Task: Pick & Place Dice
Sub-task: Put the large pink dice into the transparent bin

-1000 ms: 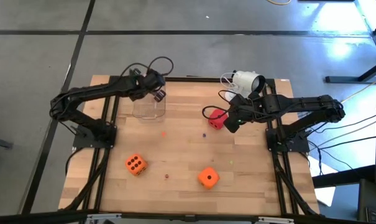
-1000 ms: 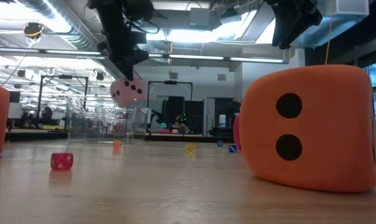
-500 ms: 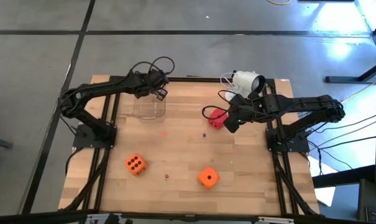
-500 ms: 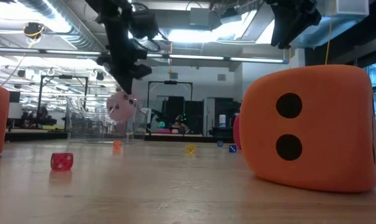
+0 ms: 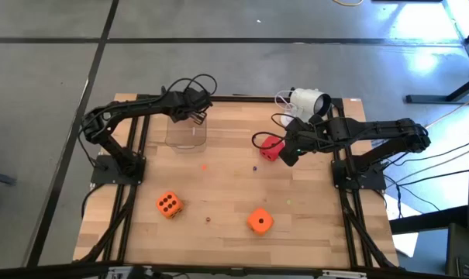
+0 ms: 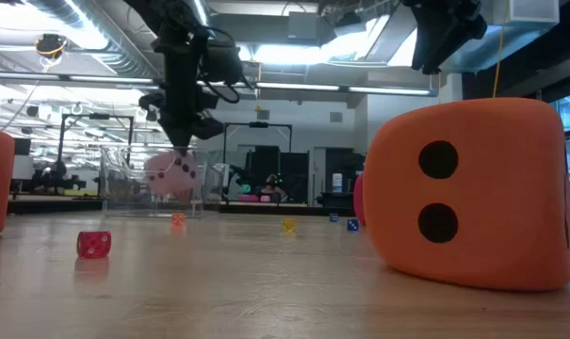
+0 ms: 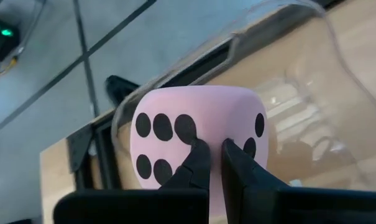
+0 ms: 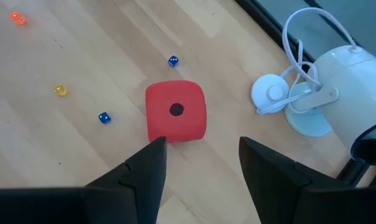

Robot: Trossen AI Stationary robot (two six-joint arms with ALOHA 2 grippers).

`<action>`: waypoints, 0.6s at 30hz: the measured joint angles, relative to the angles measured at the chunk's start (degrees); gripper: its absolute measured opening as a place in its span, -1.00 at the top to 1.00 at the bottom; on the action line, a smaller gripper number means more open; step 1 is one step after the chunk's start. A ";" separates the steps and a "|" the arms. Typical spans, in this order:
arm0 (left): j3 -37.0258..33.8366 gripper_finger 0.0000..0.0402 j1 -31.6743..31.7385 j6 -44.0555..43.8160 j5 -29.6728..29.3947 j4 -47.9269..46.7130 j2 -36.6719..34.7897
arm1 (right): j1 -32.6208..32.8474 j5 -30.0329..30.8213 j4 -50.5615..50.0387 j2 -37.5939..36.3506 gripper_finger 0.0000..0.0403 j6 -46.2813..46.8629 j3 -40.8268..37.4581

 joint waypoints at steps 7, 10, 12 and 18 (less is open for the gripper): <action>0.00 1.00 1.67 -0.83 -1.38 -0.35 0.02 | 0.00 -0.42 0.04 0.00 0.00 -0.36 0.00; 0.00 1.00 2.36 -0.89 -1.34 -0.35 0.02 | 0.02 -0.42 0.22 0.00 0.00 -0.59 0.00; 0.00 1.00 2.71 -0.88 -0.89 -0.35 0.02 | 0.01 -0.42 0.22 0.00 0.00 -0.59 0.00; 0.00 1.00 3.36 0.12 0.84 -0.04 1.86 | 0.02 -0.42 0.22 0.00 0.00 -0.60 0.00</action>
